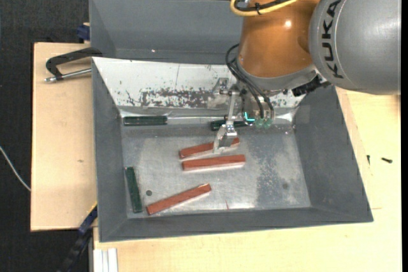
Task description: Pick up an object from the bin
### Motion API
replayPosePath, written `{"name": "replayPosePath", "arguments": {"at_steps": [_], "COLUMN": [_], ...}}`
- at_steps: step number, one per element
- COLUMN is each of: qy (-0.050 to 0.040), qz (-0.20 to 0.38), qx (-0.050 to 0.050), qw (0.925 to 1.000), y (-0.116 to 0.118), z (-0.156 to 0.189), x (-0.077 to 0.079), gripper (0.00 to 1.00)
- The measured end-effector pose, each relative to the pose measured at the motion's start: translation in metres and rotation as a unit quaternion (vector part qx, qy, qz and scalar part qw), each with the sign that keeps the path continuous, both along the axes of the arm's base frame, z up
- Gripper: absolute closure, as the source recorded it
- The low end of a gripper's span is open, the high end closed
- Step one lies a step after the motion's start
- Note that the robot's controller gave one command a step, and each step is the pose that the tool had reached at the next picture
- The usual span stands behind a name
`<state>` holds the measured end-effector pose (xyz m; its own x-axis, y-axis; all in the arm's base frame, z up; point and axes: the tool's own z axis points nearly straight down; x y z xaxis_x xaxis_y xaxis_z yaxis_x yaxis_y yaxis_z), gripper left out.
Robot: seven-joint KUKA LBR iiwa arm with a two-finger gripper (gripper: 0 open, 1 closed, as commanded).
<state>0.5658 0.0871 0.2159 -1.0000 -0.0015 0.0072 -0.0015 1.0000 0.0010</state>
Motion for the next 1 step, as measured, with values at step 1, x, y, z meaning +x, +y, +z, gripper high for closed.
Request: {"name": "replayPosePath", "arguments": {"at_steps": [1], "qy": [-0.0044], "qz": [-0.001], "qx": [0.000], "qw": [1.0000], "y": [-0.0005], "z": [0.0046], "x": [0.0017], "gripper": [0.00]}}
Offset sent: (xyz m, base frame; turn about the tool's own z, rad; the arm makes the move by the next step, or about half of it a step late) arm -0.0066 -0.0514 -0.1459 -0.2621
